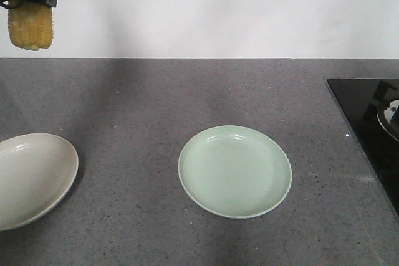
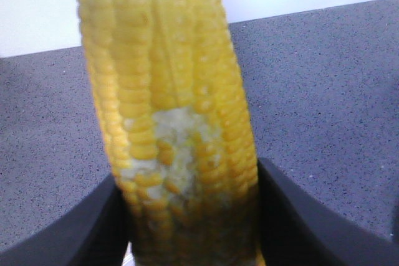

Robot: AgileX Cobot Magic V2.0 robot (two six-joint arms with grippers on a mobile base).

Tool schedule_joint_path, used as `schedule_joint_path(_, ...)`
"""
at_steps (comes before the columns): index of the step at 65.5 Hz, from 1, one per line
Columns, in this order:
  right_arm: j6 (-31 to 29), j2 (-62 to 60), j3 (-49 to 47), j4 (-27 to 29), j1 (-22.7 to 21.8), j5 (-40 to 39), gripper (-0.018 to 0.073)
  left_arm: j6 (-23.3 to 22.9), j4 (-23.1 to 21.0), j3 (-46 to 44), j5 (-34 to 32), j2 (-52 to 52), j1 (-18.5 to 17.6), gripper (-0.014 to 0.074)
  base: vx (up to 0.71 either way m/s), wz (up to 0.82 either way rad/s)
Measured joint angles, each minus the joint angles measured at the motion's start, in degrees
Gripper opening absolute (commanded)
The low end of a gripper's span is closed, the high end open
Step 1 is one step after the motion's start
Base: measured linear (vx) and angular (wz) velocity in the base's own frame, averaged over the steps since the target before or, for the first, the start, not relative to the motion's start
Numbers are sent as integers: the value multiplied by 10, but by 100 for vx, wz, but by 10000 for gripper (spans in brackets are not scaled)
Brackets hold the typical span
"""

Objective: Distribute corn equally

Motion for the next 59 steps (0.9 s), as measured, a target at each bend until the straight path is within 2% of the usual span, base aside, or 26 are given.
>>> schedule_joint_path(59, 0, 0, 0, 0, 0, 0, 172, 0, 0, 0, 0, 0, 0, 111, 0, 0)
